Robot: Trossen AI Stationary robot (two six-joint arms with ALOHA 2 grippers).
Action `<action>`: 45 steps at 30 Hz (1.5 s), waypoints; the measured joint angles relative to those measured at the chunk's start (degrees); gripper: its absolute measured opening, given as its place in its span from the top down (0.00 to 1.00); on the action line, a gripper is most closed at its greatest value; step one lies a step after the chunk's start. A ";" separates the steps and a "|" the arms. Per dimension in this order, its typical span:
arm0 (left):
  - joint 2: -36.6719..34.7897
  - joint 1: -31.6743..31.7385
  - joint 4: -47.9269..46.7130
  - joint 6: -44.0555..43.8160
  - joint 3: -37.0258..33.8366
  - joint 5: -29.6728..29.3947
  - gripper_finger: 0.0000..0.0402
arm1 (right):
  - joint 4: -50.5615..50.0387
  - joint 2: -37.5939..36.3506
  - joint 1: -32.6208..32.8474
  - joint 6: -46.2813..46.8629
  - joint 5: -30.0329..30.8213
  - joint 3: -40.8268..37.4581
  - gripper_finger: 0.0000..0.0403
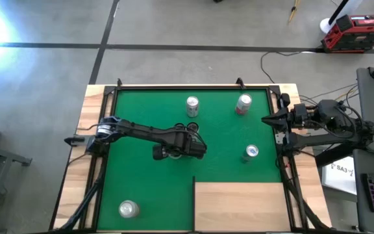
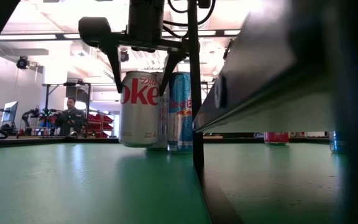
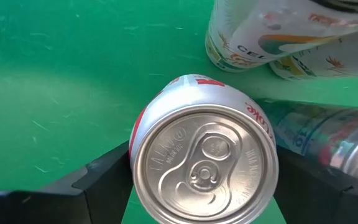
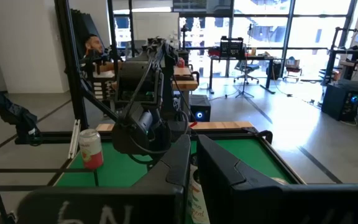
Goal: Place canned beverage on shelf
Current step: Move the bottom red silver soda can to the middle of the table, then move the bottom pink white soda can to the middle of the table
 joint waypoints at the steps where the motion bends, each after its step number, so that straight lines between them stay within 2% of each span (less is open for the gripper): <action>1: -0.01 0.00 0.08 -0.08 -0.10 -0.02 0.23 | 0.00 0.00 0.00 0.00 0.00 -0.01 0.94; 12: -0.18 -0.02 2.22 -1.30 -3.32 -0.45 0.23 | 0.00 0.00 -0.02 0.00 0.02 -0.02 0.94; 19: -0.18 -0.15 2.13 -1.26 -2.70 0.35 0.22 | 0.00 0.00 0.00 0.00 0.00 -0.02 0.94; 23: -0.47 -0.28 0.15 -1.25 -2.44 0.55 0.17 | 0.00 0.00 0.00 0.00 0.00 -0.01 0.94; 29: -1.14 -0.28 -1.06 -1.32 -2.11 0.52 0.03 | 0.00 0.00 -0.02 0.00 0.02 -0.02 0.94; 31: -1.42 -0.33 -1.21 -1.24 -1.78 0.52 0.01 | 0.00 -0.02 -0.01 0.00 0.01 -0.02 0.94; 36: -2.77 -1.58 -2.24 -0.15 1.00 1.57 0.02 | 0.00 0.00 0.00 0.00 0.00 -0.02 0.94; 41: -3.96 -4.70 -6.57 0.08 7.67 1.75 0.01 | 0.00 -0.01 0.00 0.00 0.01 -0.02 0.94; 45: -4.55 -8.47 -7.77 -4.77 10.45 1.44 0.02 | 0.00 0.00 -0.02 0.00 0.02 -0.02 0.94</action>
